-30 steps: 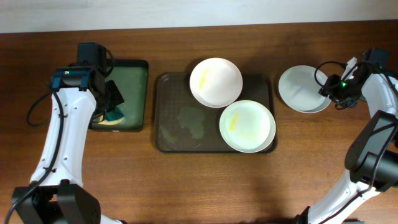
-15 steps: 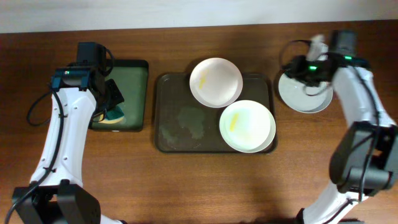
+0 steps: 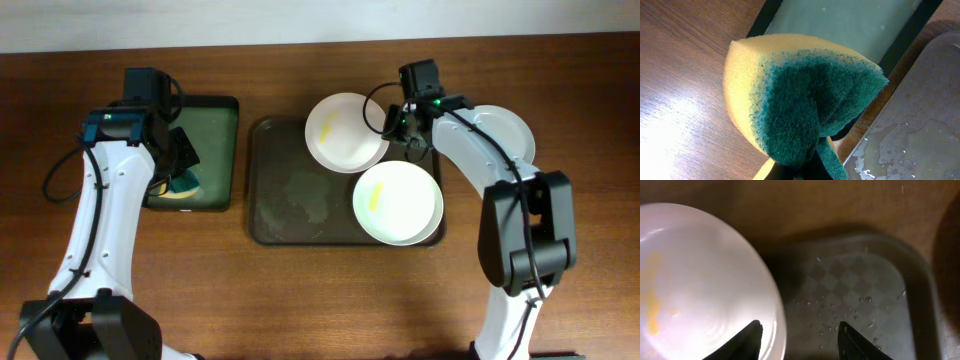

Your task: Clean dirty plates on tray and stack at the side

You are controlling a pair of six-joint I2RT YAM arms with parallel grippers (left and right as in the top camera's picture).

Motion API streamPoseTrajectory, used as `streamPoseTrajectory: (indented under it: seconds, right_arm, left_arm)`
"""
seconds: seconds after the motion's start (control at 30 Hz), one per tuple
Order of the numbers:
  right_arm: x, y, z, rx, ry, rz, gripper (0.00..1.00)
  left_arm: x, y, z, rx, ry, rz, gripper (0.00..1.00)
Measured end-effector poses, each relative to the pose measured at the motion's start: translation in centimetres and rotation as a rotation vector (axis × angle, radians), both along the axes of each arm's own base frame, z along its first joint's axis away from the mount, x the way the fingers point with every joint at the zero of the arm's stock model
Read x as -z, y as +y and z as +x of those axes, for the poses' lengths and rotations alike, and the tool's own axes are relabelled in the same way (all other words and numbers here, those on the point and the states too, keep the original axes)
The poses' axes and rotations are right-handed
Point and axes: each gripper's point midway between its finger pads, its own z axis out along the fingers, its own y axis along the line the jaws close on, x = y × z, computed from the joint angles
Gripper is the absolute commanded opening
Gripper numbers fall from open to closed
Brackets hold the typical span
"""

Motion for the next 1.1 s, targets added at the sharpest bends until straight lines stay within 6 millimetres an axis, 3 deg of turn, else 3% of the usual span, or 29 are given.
streamPoseTrajectory:
  seconds: [0.23,0.33,0.43,0.6,0.8,0.97,1.1]
  right_arm:
    - [3.7,2.3,-0.9,0.017,0.073,0.017,0.47]
    - [3.7,3.3,-1.0,0.005,0.07,0.027,0.18]
    - [3.7,3.7,-1.1,0.001,0.071,0.037,0.04]
    - [3.3,4.4,-0.7,-0.024,0.052,0.064,0.04]
    - [2.8,7.8,-1.2,-0.233,0.032,0.124,0.04]
    - [3.1,11.9,-4.2,-0.414,0.08,0.125,0.04]
    - [3.7,13.9,-7.3,-0.497,0.155,0.109,0.04]
  left_arm:
    - [0.0,0.0,0.0,0.0,0.0,0.0,0.0]
    - [0.0,0.0,0.0,0.0,0.0,0.0,0.0]
    - [0.0,0.0,0.0,0.0,0.0,0.0,0.0]
    - [0.0,0.0,0.0,0.0,0.0,0.0,0.0]
    - [-0.1,-0.6,0.7,0.025,-0.025,-0.032,0.0]
    - [-0.3,-2.1,1.7,0.107,-0.064,-0.096,0.0]
    - [-0.4,-3.5,2.2,0.17,-0.081,-0.159,0.0]
